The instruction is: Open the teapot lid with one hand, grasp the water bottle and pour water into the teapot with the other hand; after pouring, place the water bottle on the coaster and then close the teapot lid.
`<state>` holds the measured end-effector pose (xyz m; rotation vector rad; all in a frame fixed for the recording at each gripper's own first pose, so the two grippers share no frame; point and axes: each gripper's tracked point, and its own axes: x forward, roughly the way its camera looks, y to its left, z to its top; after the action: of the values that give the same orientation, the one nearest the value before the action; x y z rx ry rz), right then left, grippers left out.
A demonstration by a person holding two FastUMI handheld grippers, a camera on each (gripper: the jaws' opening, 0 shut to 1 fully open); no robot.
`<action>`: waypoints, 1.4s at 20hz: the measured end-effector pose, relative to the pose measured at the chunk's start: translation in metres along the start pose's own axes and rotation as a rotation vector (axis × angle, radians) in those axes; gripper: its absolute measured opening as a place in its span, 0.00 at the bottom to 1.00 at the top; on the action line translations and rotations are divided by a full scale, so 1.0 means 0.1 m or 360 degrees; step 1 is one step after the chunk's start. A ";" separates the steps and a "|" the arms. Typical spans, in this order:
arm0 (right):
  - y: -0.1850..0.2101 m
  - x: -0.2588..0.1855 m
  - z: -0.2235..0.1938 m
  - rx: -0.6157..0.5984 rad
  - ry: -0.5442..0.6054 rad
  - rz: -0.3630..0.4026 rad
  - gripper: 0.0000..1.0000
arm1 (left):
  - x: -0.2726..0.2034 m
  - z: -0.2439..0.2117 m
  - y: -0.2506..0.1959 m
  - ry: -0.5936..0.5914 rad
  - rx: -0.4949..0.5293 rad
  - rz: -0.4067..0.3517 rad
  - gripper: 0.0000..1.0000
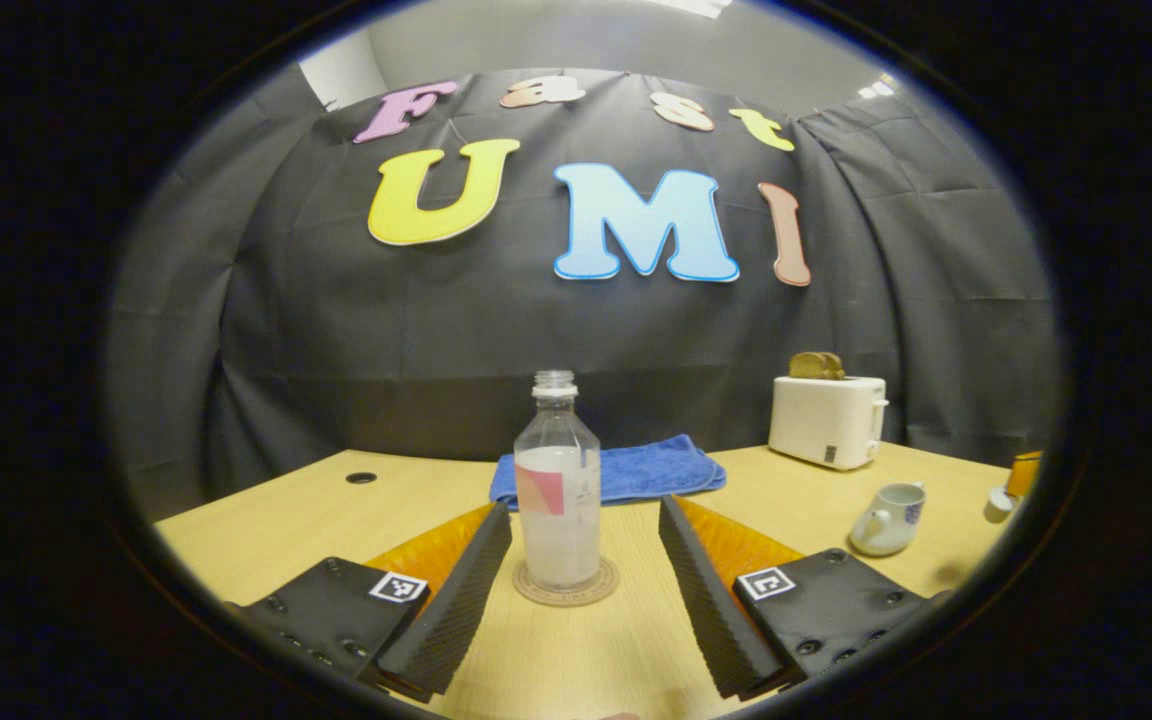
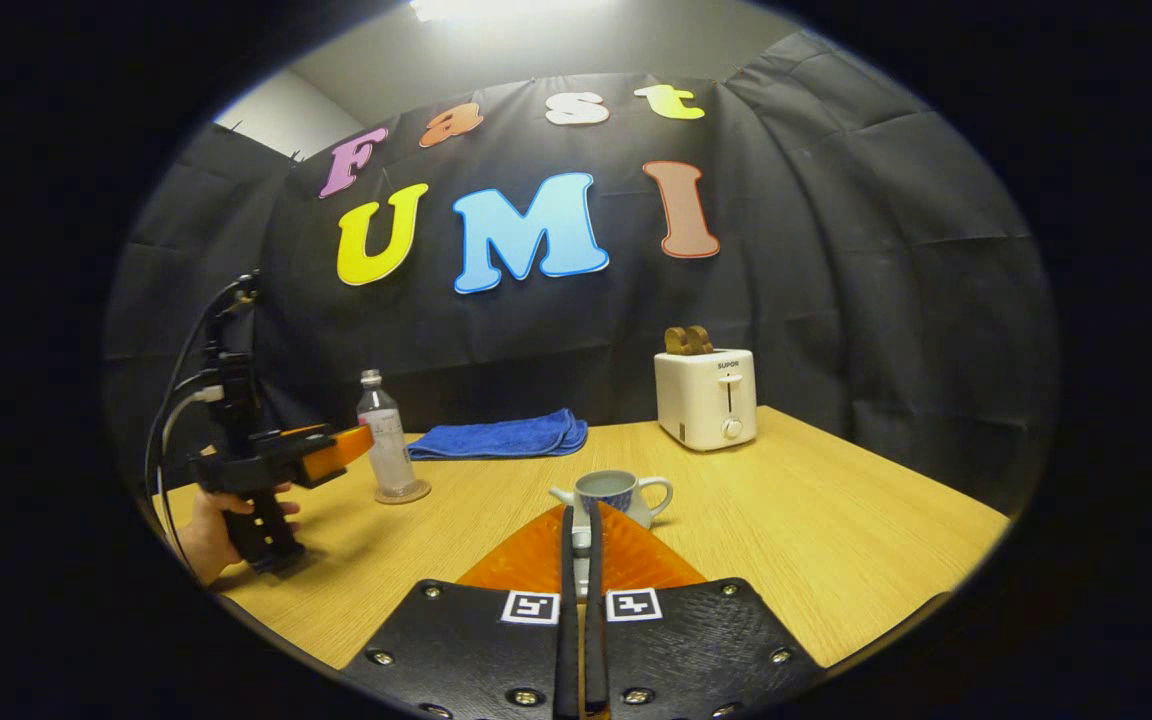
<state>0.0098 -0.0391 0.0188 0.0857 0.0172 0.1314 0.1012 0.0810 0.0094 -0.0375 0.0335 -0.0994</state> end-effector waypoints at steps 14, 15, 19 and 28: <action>-0.13 1.12 0.10 -0.0161 -0.0014 -0.0091 0.03 | -0.69 -0.01 -0.32 -0.0049 -0.0046 -0.0040 1.00; -0.14 1.17 0.04 -0.0142 0.0016 -0.0089 0.03 | -0.69 0.00 -0.33 -0.0052 -0.0048 -0.0045 1.00; -0.20 1.28 -0.09 -0.0095 0.0080 -0.0104 0.03 | -0.68 -0.02 -0.33 -0.0049 -0.0026 -0.0047 1.00; -0.15 1.33 -0.11 -0.0126 0.0080 -0.0083 0.03 | -0.61 -0.03 -0.34 -0.0050 -0.0019 -0.0046 1.00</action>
<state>0.1434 -0.0355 0.0049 0.0029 0.0643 0.0818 0.0370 0.0536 0.0095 -0.0515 0.0023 -0.1277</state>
